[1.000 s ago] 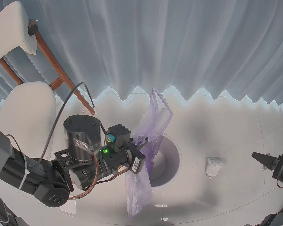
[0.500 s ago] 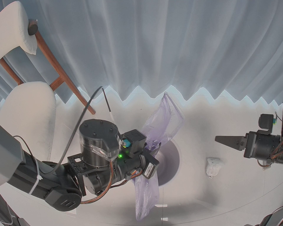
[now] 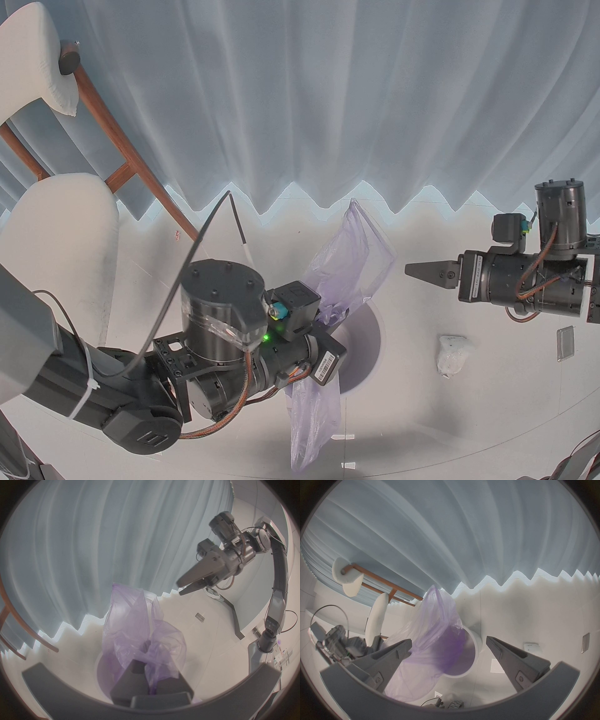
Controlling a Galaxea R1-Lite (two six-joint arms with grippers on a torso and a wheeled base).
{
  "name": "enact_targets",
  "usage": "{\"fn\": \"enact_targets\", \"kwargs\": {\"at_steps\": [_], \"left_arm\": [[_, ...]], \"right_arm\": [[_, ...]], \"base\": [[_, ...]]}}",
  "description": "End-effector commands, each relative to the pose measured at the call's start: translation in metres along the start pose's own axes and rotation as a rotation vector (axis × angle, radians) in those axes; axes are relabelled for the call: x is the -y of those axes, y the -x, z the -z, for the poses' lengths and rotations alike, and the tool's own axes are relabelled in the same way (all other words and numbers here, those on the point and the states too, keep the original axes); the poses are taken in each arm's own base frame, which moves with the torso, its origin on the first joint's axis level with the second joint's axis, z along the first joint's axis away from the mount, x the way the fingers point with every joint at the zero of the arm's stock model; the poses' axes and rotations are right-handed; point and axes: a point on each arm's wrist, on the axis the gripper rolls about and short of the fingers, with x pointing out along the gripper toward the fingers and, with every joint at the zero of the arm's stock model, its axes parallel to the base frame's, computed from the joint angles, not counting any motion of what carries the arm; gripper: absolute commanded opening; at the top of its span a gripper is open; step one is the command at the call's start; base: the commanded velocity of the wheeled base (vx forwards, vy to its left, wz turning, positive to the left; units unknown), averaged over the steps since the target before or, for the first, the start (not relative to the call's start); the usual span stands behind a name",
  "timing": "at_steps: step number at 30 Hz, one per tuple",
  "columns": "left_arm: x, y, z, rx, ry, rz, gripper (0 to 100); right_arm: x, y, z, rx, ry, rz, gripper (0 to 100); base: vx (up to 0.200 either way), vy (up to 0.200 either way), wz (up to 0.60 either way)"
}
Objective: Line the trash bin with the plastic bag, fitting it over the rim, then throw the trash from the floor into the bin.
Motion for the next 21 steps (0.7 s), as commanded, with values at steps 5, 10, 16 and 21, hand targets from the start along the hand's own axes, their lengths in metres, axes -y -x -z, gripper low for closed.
{"fn": "enact_targets", "kwargs": {"at_steps": [5, 10, 16, 21], "left_arm": [[0.007, 0.000, 0.000, 0.001, -0.002, 0.017, 0], [0.007, 0.001, -0.001, 0.002, -0.001, 0.016, 0], [0.007, 0.000, -0.001, 0.004, -0.001, 0.019, 0], [0.012, 0.003, -0.002, 0.008, -0.004, 0.036, 0]], "right_arm": [[0.001, -0.036, -0.005, -0.018, 0.000, 0.023, 100], [0.002, -0.053, -0.005, -0.028, -0.001, 0.034, 100], [0.004, -0.063, -0.001, -0.052, 0.001, 0.041, 100], [0.002, -0.068, 0.006, -0.077, 0.004, 0.035, 0]], "base": [[0.000, 0.000, 0.00], [0.000, 0.000, 0.00], [0.000, 0.000, 0.00], [0.000, 0.000, 0.00]]}}
